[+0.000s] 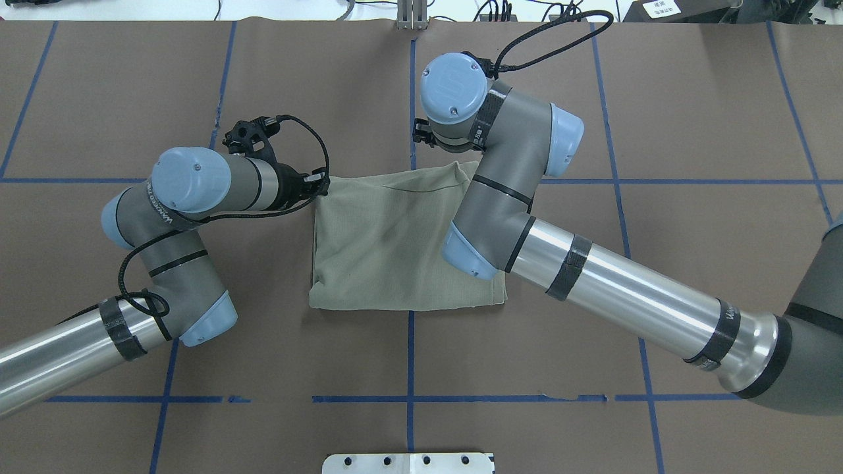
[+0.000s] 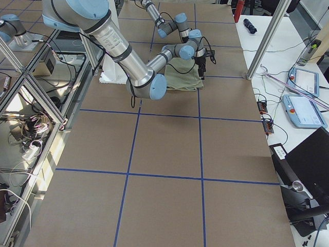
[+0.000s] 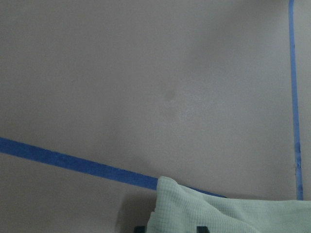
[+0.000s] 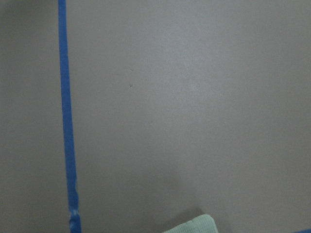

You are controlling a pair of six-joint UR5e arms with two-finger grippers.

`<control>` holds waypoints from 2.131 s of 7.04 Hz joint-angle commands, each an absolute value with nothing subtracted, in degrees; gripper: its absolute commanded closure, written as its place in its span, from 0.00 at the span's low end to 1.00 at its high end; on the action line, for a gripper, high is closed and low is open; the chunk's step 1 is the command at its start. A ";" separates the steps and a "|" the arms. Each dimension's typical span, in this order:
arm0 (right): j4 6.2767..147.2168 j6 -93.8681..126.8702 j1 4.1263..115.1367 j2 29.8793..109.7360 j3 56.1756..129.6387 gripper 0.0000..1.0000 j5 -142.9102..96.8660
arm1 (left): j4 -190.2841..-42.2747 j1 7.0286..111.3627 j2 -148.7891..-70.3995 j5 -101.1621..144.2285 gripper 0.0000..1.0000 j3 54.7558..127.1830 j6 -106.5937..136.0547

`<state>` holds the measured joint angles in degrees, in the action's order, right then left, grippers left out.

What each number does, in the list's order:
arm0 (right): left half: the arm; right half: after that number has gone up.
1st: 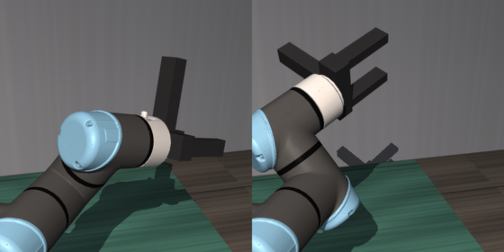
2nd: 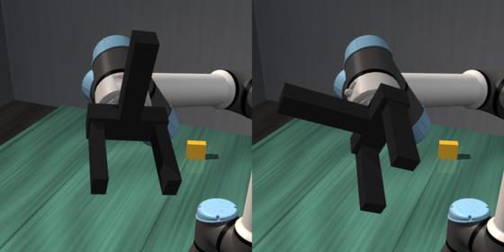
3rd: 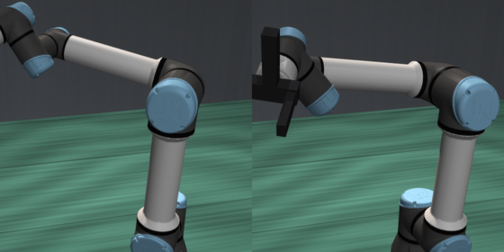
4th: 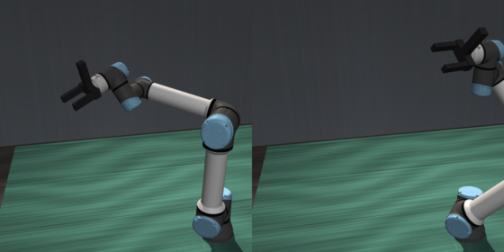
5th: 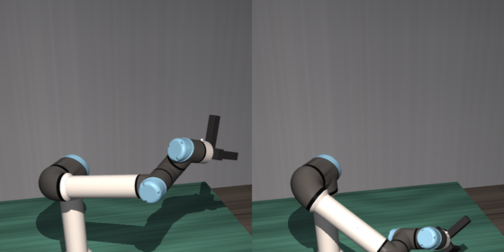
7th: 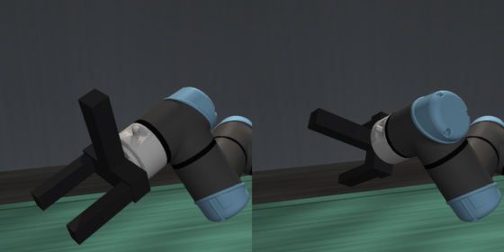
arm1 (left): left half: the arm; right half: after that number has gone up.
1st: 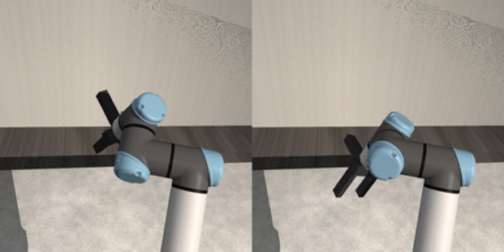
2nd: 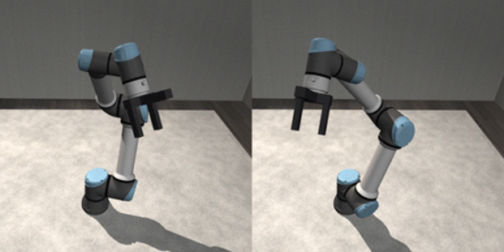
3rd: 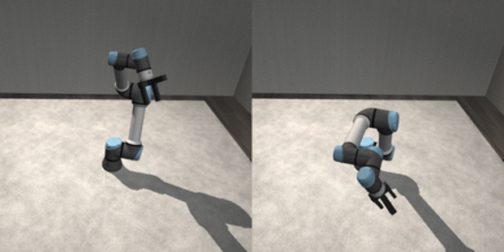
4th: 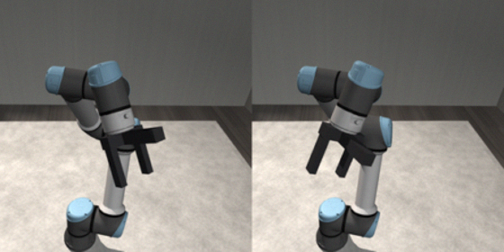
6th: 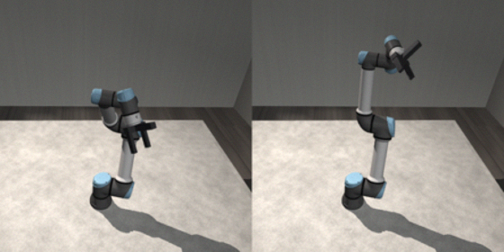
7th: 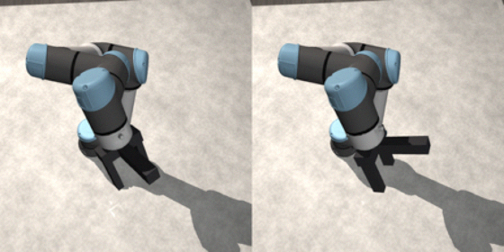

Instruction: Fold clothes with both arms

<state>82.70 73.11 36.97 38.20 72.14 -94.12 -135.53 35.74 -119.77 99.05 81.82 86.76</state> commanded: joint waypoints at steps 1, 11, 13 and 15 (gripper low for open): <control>82.62 73.13 36.91 38.49 72.25 0.00 -93.96 | -136.49 35.68 -119.62 99.05 1.00 81.47 86.31; 83.05 57.36 44.26 44.00 77.22 0.00 -106.92 | -123.82 47.16 -114.21 107.88 0.00 91.68 54.06; 90.21 37.47 54.70 56.97 91.15 0.00 -116.15 | -112.46 55.42 -106.39 114.84 0.00 102.61 35.86; 101.13 9.28 68.13 67.45 99.13 0.00 -122.39 | -110.48 66.73 -95.33 121.77 0.00 106.69 18.02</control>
<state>95.13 26.97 59.48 60.65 94.62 -117.61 -112.11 59.41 -102.10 116.75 104.15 29.51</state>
